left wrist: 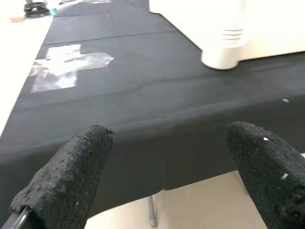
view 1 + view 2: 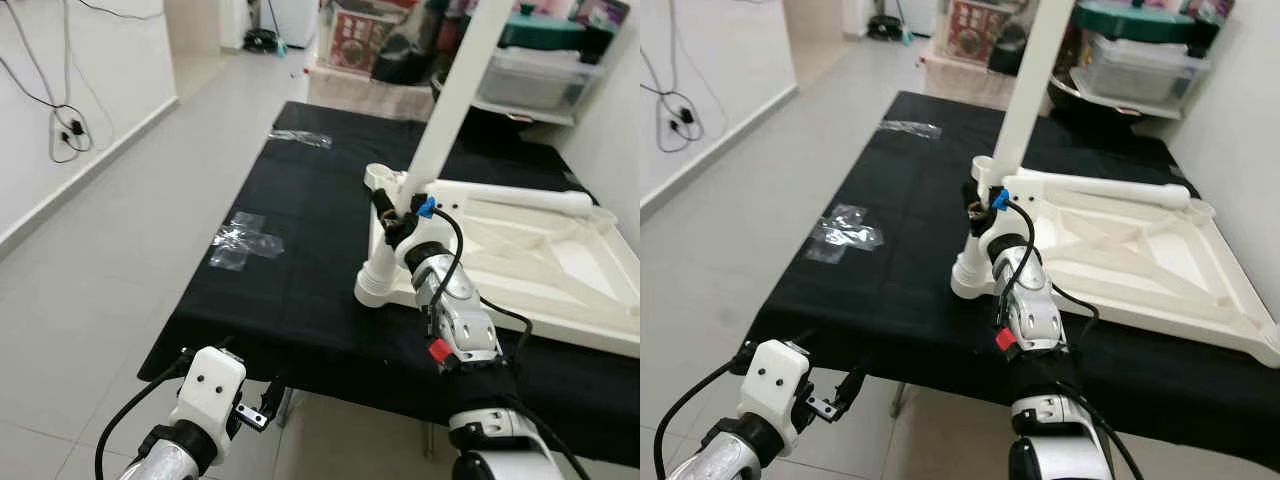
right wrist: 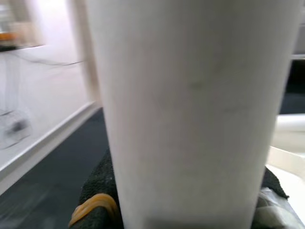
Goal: Building children table
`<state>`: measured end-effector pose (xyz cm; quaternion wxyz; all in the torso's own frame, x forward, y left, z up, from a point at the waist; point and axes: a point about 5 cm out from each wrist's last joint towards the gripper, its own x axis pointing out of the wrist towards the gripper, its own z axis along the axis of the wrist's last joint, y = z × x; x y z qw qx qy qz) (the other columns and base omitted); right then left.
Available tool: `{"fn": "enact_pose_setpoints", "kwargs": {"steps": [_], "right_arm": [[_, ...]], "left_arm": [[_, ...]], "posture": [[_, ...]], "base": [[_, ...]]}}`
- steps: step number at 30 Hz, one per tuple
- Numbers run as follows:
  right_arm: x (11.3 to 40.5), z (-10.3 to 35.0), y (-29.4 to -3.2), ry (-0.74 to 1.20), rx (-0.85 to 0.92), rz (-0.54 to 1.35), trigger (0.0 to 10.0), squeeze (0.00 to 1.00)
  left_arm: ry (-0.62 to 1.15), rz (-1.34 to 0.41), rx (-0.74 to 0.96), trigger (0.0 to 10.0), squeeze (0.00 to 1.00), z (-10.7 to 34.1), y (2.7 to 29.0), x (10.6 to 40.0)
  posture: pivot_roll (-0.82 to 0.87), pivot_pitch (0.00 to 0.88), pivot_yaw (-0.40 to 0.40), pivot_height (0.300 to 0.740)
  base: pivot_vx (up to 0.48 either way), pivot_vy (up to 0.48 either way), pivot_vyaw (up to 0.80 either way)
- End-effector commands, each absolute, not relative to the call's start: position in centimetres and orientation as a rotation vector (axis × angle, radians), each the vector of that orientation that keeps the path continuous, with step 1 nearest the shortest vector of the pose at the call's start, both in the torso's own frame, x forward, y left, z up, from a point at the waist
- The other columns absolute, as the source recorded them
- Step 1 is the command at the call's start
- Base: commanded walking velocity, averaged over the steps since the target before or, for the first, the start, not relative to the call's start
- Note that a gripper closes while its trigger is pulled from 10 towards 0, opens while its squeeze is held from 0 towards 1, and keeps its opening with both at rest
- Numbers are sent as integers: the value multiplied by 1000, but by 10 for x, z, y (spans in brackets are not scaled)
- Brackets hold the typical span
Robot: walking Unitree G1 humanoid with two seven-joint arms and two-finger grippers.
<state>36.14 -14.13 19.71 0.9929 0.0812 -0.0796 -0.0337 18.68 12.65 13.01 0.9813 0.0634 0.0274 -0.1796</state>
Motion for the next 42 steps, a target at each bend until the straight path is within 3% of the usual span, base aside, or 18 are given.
{"fn": "enact_pose_setpoints", "kwargs": {"steps": [1, 5, 7, 13, 14, 15, 16, 18, 19, 21, 22, 28, 29, 34, 42], "right_arm": [[349, 185, -145, -66, 201, -444, 0, 0], [346, 186, -132, -24, 207, -567, 0, 0], [349, 191, -102, 20, 292, -610, 0, 0], [348, 197, -89, 21, 284, -600, 118, 0], [348, 198, -86, 19, 278, -570, 2549, 0], [348, 198, -86, 19, 278, -570, 2549, 0], [347, 199, -85, 17, 261, -554, 10000, 0], [347, 199, -85, 17, 261, -554, 10000, 0], [347, 193, -83, 36, 215, -429, 10000, 0], [346, 191, -84, 40, 204, -398, 10000, 0], [346, 189, -84, 41, 200, -382, 10000, 1000], [342, 188, -93, 16, 166, -396, 10000, 1000], [341, 187, -98, 0, 172, -386, 10000, 0], [343, 194, -109, -71, 207, -308, 10000, 0], [362, 216, -139, -213, 192, 23, 10000, 0]], "left_arm": [[56, -374, 116, 10000, 0, 131, 123, 186], [56, -373, 115, 10000, 0, 131, 123, 186], [53, -373, 113, 10000, 0, 132, 123, 186], [43, -384, 106, 10000, 0, 134, 122, 185], [35, -389, 105, 10000, 0, 135, 121, 184], [35, -389, 105, 10000, 0, 135, 121, 184], [20, -401, 95, 10000, 0, 137, 120, 184], [20, -401, 95, 10000, 0, 137, 120, 184], [3, -416, 92, 10000, 0, 139, 118, 183], [1, -419, 93, 10000, 0, 139, 117, 183], [1, -419, 95, 10000, 0, 138, 117, 183], [8, -418, 96, 10000, 0, 136, 118, 184], [11, -418, 96, 10000, 0, 135, 118, 185], [13, -421, 98, 10000, 0, 134, 118, 185], [7, -423, 99, 10000, 0, 133, 117, 187]], "posture": [[132, 117, -118, 740], [135, 118, -117, 740], [140, 121, -118, 740], [144, 124, -120, 740], [144, 124, -120, 740], [144, 124, -120, 740], [136, 122, -122, 740], [136, 122, -122, 740], [131, 107, -122, 740], [131, 105, -121, 740], [131, 105, -121, 740], [127, 87, -121, 740], [128, 84, -119, 740], [125, 79, -118, 740], [124, 79, -126, 740]], "base": [[0, 0, 0], [0, 0, 0], [0, 0, 0], [0, 0, 0], [0, 0, 0], [0, 0, 0], [0, 0, 0], [0, 0, 0], [0, 0, 0], [0, 0, 0], [0, 0, 0], [0, 0, 0], [0, 0, 0], [0, 0, 0], [0, 0, 0]]}}
